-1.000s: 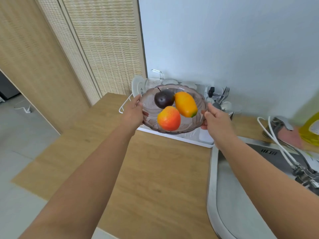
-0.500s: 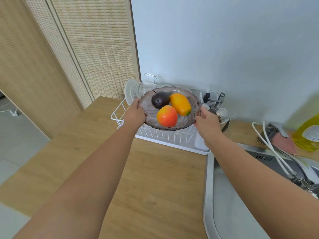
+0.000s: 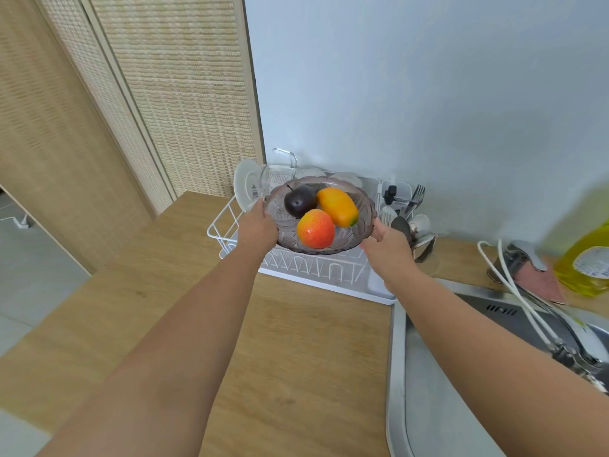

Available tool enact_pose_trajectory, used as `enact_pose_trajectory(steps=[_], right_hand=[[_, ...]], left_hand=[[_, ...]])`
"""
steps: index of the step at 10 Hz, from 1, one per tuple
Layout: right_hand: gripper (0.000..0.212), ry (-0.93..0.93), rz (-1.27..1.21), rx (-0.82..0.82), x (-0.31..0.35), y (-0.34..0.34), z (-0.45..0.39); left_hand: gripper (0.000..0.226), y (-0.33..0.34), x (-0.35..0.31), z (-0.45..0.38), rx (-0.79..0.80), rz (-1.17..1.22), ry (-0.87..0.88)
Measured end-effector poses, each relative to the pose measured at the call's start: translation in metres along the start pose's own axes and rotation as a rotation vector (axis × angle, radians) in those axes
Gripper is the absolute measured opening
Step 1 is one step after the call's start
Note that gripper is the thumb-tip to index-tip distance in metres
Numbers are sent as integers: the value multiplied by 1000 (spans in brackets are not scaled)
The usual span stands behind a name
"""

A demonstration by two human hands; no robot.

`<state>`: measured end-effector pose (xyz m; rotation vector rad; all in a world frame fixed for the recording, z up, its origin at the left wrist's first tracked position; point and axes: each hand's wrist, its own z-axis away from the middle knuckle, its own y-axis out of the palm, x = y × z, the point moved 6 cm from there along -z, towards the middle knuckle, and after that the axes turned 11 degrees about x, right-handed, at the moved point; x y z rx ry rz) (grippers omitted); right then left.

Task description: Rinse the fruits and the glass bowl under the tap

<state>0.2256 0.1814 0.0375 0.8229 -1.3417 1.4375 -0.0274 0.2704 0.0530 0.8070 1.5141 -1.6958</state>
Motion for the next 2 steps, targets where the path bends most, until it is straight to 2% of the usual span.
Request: enact_pose_trajectory(steps=[2], right_hand=[[63, -11, 11, -24, 3, -5, 9]], left_hand=[[51, -4, -1, 3, 24, 59, -29]])
